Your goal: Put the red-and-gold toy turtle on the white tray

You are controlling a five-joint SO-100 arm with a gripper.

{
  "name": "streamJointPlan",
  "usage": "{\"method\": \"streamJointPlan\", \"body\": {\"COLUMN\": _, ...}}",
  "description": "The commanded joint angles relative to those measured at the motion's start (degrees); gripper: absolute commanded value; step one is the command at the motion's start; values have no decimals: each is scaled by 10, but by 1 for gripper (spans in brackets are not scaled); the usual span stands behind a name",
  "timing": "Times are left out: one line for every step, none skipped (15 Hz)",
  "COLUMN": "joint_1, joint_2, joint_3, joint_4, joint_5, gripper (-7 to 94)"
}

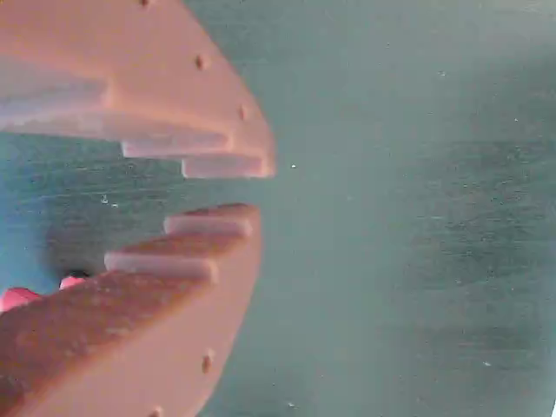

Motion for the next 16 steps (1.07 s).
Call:
{"method": "streamJointPlan", "body": {"joint_1": 11, "joint_2": 4, "joint_3": -6, "joint_4": 10, "joint_5": -4, "gripper": 0}}
{"method": "streamJointPlan", "body": {"joint_1": 11, "joint_2": 4, "joint_3": -6, "joint_4": 10, "joint_5": -4, "gripper": 0}}
{"method": "streamJointPlan", "body": {"joint_1": 11, "joint_2": 4, "joint_3": -6, "joint_4": 10, "joint_5": -4, "gripper": 0}}
{"method": "streamJointPlan", "body": {"joint_1": 11, "joint_2": 4, "joint_3": -6, "joint_4": 10, "joint_5": -4, "gripper": 0}}
{"method": "streamJointPlan", "body": {"joint_1": 11, "joint_2": 4, "joint_3": -6, "joint_4": 10, "joint_5": -4, "gripper": 0}}
{"method": "streamJointPlan", "body": {"joint_1": 11, "joint_2": 4, "joint_3": -6, "joint_4": 10, "joint_5": -4, "gripper": 0}}
{"method": "streamJointPlan", "body": {"joint_1": 11, "joint_2": 4, "joint_3": -6, "joint_4": 10, "joint_5": -4, "gripper": 0}}
{"method": "streamJointPlan", "body": {"joint_1": 11, "joint_2": 4, "joint_3": -6, "joint_4": 10, "joint_5": -4, "gripper": 0}}
{"method": "streamJointPlan", "body": {"joint_1": 11, "joint_2": 4, "joint_3": -6, "joint_4": 10, "joint_5": -4, "gripper": 0}}
{"method": "streamJointPlan", "body": {"joint_1": 11, "joint_2": 4, "joint_3": -6, "joint_4": 10, "joint_5": -4, "gripper": 0}}
{"method": "streamJointPlan", "body": {"joint_1": 11, "joint_2": 4, "joint_3": -6, "joint_4": 10, "joint_5": -4, "gripper": 0}}
{"method": "streamJointPlan", "body": {"joint_1": 6, "joint_2": 4, "joint_3": -6, "joint_4": 10, "joint_5": -5, "gripper": 0}}
{"method": "streamJointPlan", "body": {"joint_1": -3, "joint_2": 4, "joint_3": -6, "joint_4": 10, "joint_5": -15, "gripper": 0}}
{"method": "streamJointPlan", "body": {"joint_1": -4, "joint_2": 4, "joint_3": -6, "joint_4": 10, "joint_5": -16, "gripper": 0}}
{"method": "streamJointPlan", "body": {"joint_1": -2, "joint_2": 4, "joint_3": -6, "joint_4": 10, "joint_5": -14, "gripper": 0}}
{"method": "streamJointPlan", "body": {"joint_1": -7, "joint_2": -3, "joint_3": -6, "joint_4": 5, "joint_5": -18, "gripper": 0}}
